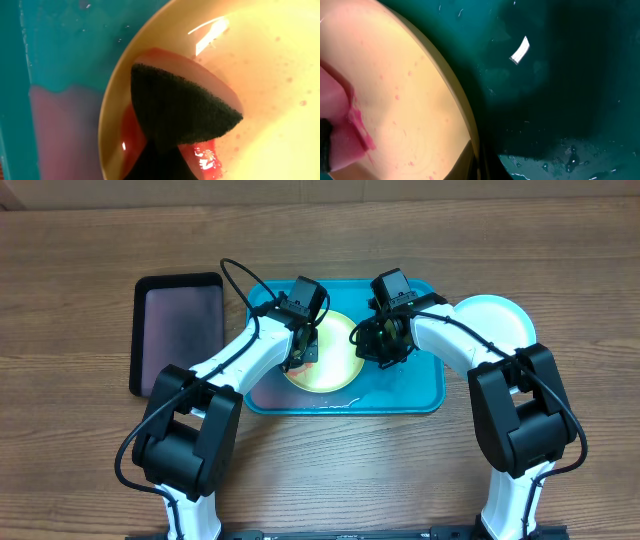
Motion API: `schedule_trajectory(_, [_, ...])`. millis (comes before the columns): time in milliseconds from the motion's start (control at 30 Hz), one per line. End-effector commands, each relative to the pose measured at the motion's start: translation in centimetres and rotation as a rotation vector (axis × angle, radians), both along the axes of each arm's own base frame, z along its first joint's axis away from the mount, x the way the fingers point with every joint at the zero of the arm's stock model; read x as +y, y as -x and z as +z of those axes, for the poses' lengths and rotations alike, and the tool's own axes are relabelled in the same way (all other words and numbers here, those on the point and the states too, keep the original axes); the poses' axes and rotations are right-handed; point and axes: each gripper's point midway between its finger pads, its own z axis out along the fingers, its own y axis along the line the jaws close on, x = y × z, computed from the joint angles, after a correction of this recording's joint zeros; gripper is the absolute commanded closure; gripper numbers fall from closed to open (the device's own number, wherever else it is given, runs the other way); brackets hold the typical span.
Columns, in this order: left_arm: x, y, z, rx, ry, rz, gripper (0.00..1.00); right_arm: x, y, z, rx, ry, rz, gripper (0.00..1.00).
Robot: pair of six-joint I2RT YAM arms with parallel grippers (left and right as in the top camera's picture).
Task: Clean dirty plates on tray and stack at the side
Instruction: 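Scrub the yellow plate with the sponge in the left gripper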
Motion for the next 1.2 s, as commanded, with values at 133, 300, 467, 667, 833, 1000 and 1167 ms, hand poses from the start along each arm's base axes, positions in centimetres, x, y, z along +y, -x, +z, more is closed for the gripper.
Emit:
schedule_trajectory(133, [-7.1,2.4,0.1,0.057,0.292,-0.489,0.96,-0.4,0.3,-1.5,0.021,0.04,-0.009,0.96])
schedule_trajectory(300, [-4.3,-1.4,0.2,-0.077,0.128,-0.261,0.96,-0.4,0.3,-1.5,0.024,0.04,-0.017,0.96])
schedule_trajectory(467, [-0.2,-3.5,0.9,-0.187,-0.043,-0.021,0.96,-0.4,0.3,-1.5,0.024,0.04,-0.017,0.96])
schedule_trajectory(667, [2.4,-1.8,0.5,-0.137,-0.141,0.099,0.96,-0.4,0.3,-1.5,0.023,0.039,-0.017,0.96])
schedule_trajectory(833, [-3.6,3.1,-1.0,0.119,0.125,-0.345,0.96,-0.4,0.3,-1.5,0.026,0.039,-0.024,0.96])
schedule_trajectory(1000, [-8.1,6.7,0.3,0.204,0.402,-0.634,0.96,-0.1,0.5,-1.4,0.037,0.017,-0.021,0.96])
schedule_trajectory(1167, [-8.9,3.9,0.7,0.081,0.394,-0.625,0.96,0.3,0.9,-1.3,0.053,-0.003,-0.016,0.96])
